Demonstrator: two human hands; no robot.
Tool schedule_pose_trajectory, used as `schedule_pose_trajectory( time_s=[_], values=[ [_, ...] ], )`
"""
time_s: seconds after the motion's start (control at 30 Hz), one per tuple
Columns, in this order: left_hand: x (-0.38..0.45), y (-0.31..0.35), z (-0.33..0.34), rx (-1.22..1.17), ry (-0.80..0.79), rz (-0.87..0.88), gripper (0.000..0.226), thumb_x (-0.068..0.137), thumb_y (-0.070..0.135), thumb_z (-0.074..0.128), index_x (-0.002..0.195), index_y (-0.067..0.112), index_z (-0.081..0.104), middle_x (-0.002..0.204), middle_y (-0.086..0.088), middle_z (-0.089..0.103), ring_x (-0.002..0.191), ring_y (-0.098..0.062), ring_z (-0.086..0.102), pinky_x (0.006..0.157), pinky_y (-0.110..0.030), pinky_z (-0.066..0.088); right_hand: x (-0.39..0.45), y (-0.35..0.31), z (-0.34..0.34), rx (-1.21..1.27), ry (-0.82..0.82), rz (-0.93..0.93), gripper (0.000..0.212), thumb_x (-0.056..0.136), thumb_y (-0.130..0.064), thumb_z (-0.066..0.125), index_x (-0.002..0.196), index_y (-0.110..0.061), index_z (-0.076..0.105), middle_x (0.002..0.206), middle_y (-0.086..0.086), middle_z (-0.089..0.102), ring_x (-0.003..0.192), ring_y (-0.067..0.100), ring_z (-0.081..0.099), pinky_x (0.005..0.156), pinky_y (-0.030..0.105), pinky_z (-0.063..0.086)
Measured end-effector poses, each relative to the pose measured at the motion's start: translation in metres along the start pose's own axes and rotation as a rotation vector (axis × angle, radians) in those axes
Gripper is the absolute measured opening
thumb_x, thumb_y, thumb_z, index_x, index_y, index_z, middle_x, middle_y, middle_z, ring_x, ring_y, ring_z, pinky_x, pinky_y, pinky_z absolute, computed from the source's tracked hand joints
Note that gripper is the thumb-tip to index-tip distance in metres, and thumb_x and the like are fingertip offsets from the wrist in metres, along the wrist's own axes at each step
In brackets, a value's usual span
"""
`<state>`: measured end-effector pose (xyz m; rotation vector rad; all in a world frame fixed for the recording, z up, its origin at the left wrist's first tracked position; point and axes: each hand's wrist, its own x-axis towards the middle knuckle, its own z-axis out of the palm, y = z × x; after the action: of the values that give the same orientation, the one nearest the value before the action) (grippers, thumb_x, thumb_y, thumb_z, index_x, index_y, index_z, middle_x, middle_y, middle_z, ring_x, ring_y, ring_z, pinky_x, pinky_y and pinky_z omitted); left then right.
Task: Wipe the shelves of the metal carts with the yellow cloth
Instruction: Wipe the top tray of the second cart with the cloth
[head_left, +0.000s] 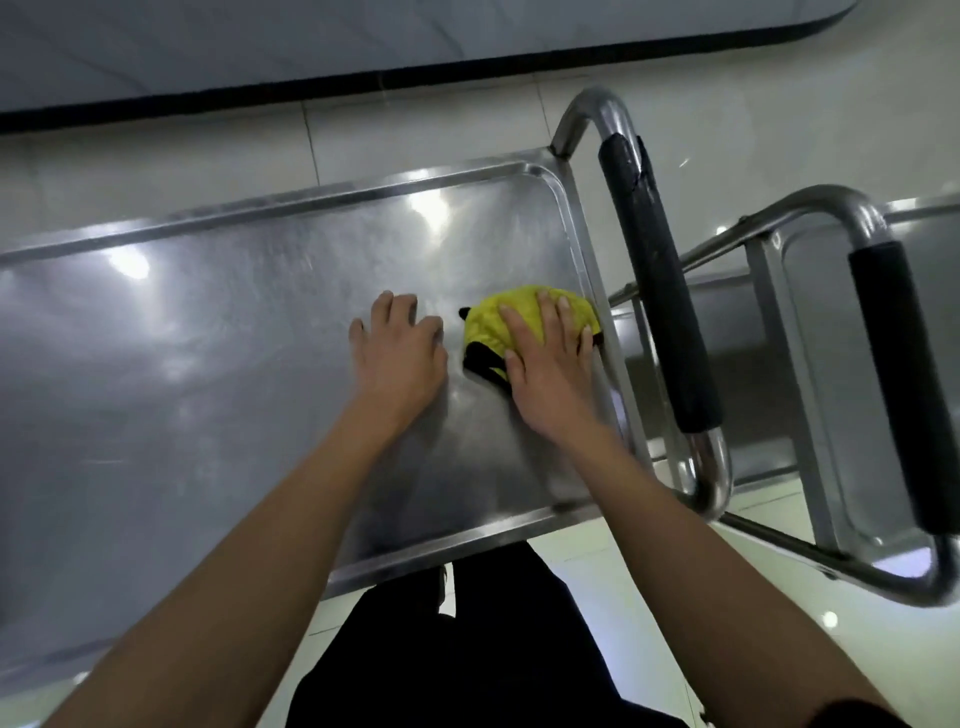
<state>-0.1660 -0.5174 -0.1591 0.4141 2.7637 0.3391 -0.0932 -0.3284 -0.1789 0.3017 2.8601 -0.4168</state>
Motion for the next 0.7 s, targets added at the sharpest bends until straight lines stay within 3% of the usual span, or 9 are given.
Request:
schedule_pose_trajectory(
  time_s=[0.17, 0.3, 0.47, 0.7],
  values=[
    [0.007, 0.006, -0.003, 0.053, -0.006, -0.022, 0.028, 0.093, 0.032, 0.053, 0.112, 0.019, 0.069, 0.141, -0.011, 0.049, 0.14, -0.034, 0.034, 0.103, -0.052, 0.035, 0.127, -0.011, -0.029, 0.024, 0.02, -0.022, 0.055, 0.099, -0.037, 0.037, 0.152, -0.041, 0.022, 0.165, 0.007, 0.005, 0.152, 0.032, -0.001, 0.119, 0.062, 0.005],
    [0.005, 0.005, -0.004, 0.064, -0.072, -0.038, 0.04, 0.096, 0.042, 0.049, 0.129, 0.021, 0.061, 0.157, -0.011, 0.033, 0.149, -0.036, 0.019, 0.108, -0.06, 0.028, 0.197, -0.026, -0.044, 0.054, 0.038, -0.035, 0.056, 0.098, -0.037, 0.039, 0.152, -0.041, 0.022, 0.165, 0.007, 0.0, 0.152, 0.032, -0.005, 0.119, 0.062, 0.0],
    [0.003, 0.001, 0.003, 0.084, -0.212, -0.151, 0.064, 0.095, 0.066, 0.04, 0.153, 0.045, 0.024, 0.167, -0.001, -0.006, 0.149, -0.045, -0.011, 0.11, -0.075, 0.015, 0.211, -0.021, -0.046, 0.04, 0.053, -0.073, 0.056, 0.099, -0.037, 0.039, 0.152, -0.042, 0.021, 0.166, 0.005, -0.002, 0.152, 0.029, -0.007, 0.12, 0.06, -0.001],
    [0.013, -0.001, 0.005, 0.119, -0.264, -0.109, 0.069, 0.094, 0.068, 0.039, 0.155, 0.043, 0.017, 0.167, -0.003, -0.011, 0.148, -0.048, -0.015, 0.107, -0.079, 0.016, 0.185, 0.003, -0.044, 0.002, 0.084, 0.007, 0.055, 0.098, -0.036, 0.037, 0.151, -0.042, 0.024, 0.166, 0.004, -0.001, 0.152, 0.027, -0.007, 0.121, 0.058, 0.001]
  ],
)
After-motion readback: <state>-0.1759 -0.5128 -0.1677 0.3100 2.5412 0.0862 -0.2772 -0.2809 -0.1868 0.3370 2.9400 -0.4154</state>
